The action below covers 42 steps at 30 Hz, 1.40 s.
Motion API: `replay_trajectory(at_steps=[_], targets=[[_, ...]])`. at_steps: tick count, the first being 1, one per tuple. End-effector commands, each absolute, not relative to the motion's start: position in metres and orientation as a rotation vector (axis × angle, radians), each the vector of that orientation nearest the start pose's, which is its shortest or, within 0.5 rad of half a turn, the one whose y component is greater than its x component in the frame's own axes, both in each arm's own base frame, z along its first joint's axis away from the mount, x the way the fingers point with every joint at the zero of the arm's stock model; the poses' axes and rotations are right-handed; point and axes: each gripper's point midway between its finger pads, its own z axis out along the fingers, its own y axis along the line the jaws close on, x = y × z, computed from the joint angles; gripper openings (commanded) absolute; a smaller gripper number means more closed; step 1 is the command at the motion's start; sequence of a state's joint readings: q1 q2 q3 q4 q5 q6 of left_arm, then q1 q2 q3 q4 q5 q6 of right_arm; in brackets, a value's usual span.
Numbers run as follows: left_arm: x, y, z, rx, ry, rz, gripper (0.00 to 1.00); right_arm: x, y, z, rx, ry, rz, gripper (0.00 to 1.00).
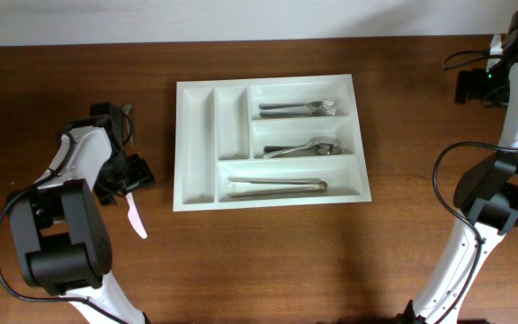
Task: Pack container
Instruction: 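Adjust the left gripper position above the white utensil, then close the left gripper on the white plastic utensil's handle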
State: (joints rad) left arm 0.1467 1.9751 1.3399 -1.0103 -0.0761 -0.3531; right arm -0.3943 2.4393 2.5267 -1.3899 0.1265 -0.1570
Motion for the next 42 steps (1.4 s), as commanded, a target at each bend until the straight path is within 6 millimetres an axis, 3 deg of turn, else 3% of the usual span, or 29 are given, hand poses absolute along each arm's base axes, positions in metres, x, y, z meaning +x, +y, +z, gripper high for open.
replay_trajectory(at_steps=[1,15,31,42], targets=[[0.322,0.057,-0.001,-0.844,3.139,0.085,0.76,0.475,-0.224,0.127,0.387,2.886,-0.278,0.99],[0.330,0.056,-0.004,-0.871,3.102,0.051,0.76,0.475,-0.224,0.127,0.387,2.886,-0.278,0.99],[0.325,0.056,-0.018,-0.886,3.141,0.059,0.75,0.475,-0.224,0.127,0.387,2.886,-0.278,0.99],[0.321,0.078,-0.018,-0.762,3.168,0.162,0.75,0.475,-0.224,0.127,0.387,2.886,-0.278,0.99]])
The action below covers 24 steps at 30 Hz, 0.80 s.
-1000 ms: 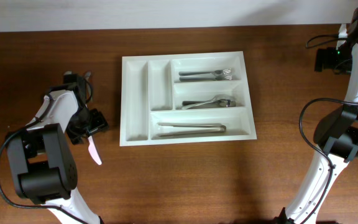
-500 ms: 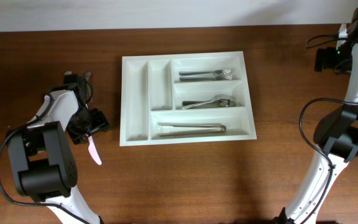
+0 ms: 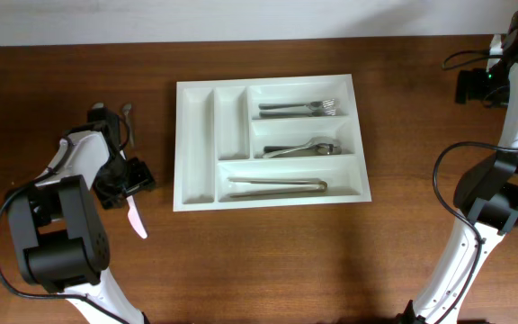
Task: Pack container
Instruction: 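Close the left gripper on the white plastic utensil's handle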
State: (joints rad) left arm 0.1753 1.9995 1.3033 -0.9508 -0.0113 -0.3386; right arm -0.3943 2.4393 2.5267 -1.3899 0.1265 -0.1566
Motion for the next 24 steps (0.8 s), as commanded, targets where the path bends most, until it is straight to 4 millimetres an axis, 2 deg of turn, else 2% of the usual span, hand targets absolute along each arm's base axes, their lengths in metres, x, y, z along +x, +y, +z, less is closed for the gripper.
replay_trajectory(at_steps=[1,6,20,23,24], targets=[[0.3203,0.0799,-0.0175,-0.758,3.167,0.178,0.76,0.4749,-0.2237,0.1265,0.387,2.886,-0.278,0.99],[0.3250,0.0811,-0.0181,-0.706,3.161,0.176,0.76,0.4750,-0.2237,0.1265,0.387,2.885,-0.278,0.99],[0.3256,0.0814,-0.0181,-0.702,3.159,0.176,0.75,0.4750,-0.2237,0.1265,0.387,2.885,-0.278,0.99],[0.3253,0.0813,-0.0181,-0.702,3.160,0.176,0.69,0.4749,-0.2237,0.1265,0.387,2.886,-0.278,0.99],[0.3245,0.0811,-0.0180,-0.703,3.164,0.176,0.62,0.4749,-0.2237,0.1265,0.387,2.886,-0.278,0.99]])
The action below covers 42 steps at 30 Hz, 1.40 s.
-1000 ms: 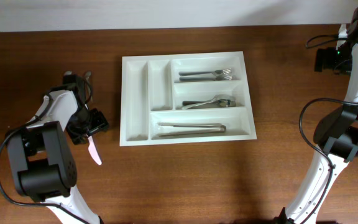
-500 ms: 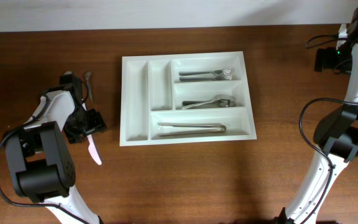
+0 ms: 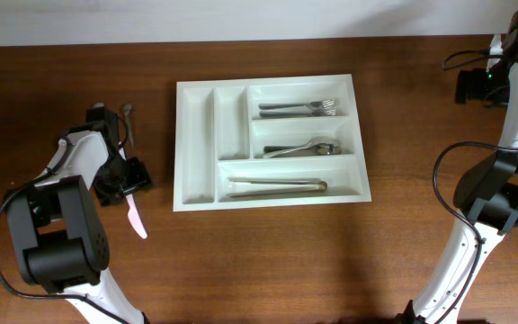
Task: Pack container
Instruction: 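Close the left gripper on the white plastic utensil's handle, then lift the white utensil and carry it right over the tray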
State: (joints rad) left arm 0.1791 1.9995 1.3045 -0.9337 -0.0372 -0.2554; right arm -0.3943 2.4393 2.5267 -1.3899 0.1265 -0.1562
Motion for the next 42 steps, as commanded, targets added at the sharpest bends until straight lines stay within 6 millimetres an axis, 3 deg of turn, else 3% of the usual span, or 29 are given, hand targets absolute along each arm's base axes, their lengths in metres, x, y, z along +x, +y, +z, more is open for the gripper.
replay_trajectory(at_steps=[1,9,15,23,28,33,37,42], targets=[[0.324,0.081,-0.018,-0.703,3.167,0.177,0.58,0.475,-0.224,0.127,0.387,2.886,-0.278,0.99],[0.318,0.080,-0.017,-0.707,3.189,0.180,0.29,0.475,-0.224,0.127,0.387,2.886,-0.278,0.99],[0.318,0.080,-0.017,-0.707,3.189,0.179,0.19,0.475,-0.224,0.127,0.387,2.886,-0.278,0.99],[0.318,0.080,-0.017,-0.707,3.189,0.180,0.12,0.475,-0.224,0.127,0.387,2.886,-0.278,0.99],[0.318,0.080,-0.017,-0.707,3.189,0.179,0.02,0.475,-0.224,0.127,0.387,2.886,-0.278,0.99],[0.321,0.080,-0.016,-0.704,3.182,0.175,0.02,0.475,-0.224,0.127,0.387,2.886,-0.278,0.99],[0.332,0.076,-0.006,-0.618,3.182,0.142,0.02,0.475,-0.224,0.127,0.387,2.886,-0.278,0.99],[0.358,0.074,0.022,-0.582,3.137,0.139,0.02,0.475,-0.224,0.127,0.387,2.886,-0.278,0.99]])
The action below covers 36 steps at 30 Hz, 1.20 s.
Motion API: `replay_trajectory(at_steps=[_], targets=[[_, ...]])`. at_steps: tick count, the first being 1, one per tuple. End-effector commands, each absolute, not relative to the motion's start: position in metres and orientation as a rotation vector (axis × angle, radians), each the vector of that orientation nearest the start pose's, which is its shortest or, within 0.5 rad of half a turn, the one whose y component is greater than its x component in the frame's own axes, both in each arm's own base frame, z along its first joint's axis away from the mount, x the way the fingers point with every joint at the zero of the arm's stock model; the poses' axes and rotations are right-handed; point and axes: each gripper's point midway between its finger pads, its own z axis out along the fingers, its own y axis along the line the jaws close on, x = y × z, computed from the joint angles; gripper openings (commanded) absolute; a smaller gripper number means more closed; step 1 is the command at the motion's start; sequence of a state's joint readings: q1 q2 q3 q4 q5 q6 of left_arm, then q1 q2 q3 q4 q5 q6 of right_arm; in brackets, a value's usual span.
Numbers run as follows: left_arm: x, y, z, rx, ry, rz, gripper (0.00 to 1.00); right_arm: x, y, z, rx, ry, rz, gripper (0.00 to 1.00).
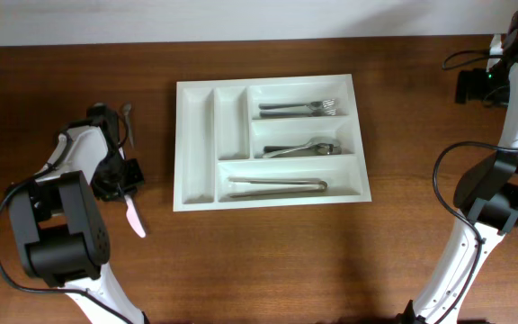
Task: Pack container
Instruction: 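Lift the white utensil and carry it right over the tray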
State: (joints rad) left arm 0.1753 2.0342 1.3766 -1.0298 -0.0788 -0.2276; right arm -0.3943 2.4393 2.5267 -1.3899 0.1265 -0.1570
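Note:
A white cutlery tray [200,144] lies at the table's centre. Its right side holds forks [299,108] in the top slot, spoons [300,148] in the middle and tongs [277,186] in the long bottom slot. The two narrow left slots hold nothing. A pale pink knife [135,218] lies on the wood left of the tray. My left gripper [126,178] sits right over the knife's upper end, and its jaws are hidden from this view. My right gripper [468,86] is parked at the far right edge, away from the tray.
A small metal utensil [126,112] lies on the table beside the left arm's forearm, up and left of the tray. The right arm's base and cables fill the table's right edge. The left arm's base stands at the front left.
My left gripper has shifted a little to the left over the knife's upper end. The knife lies in nearly the same spot. The right arm and the tray's contents are unchanged.
My left gripper was above the pink knife's upper end, slightly nearer the tray. At each later moment it sat a bit further left and closer over the knife. The knife stays on the table, and the right arm has stayed parked.

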Motion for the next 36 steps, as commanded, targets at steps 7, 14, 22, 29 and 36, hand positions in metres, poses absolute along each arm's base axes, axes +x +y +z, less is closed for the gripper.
replay_trajectory(at_steps=[7,14,22,29,36], targets=[[0.414,0.066,0.085,-0.464,2.987,0.121,0.02,0.475,-0.224,0.127,0.387,2.886,-0.278,0.99],[0.465,0.019,0.141,-0.297,2.814,0.010,0.02,0.475,-0.224,0.127,0.387,2.886,-0.278,0.99],[0.503,-0.081,0.166,-0.020,2.635,-0.080,0.02,0.475,-0.224,0.127,0.387,2.886,-0.278,0.99],[0.523,-0.154,0.184,0.111,2.469,-0.123,0.02,0.475,-0.224,0.127,0.387,2.886,-0.278,0.99],[0.522,-0.168,0.153,0.053,2.536,-0.155,0.03,0.475,-0.224,0.127,0.387,2.886,-0.278,0.99]])
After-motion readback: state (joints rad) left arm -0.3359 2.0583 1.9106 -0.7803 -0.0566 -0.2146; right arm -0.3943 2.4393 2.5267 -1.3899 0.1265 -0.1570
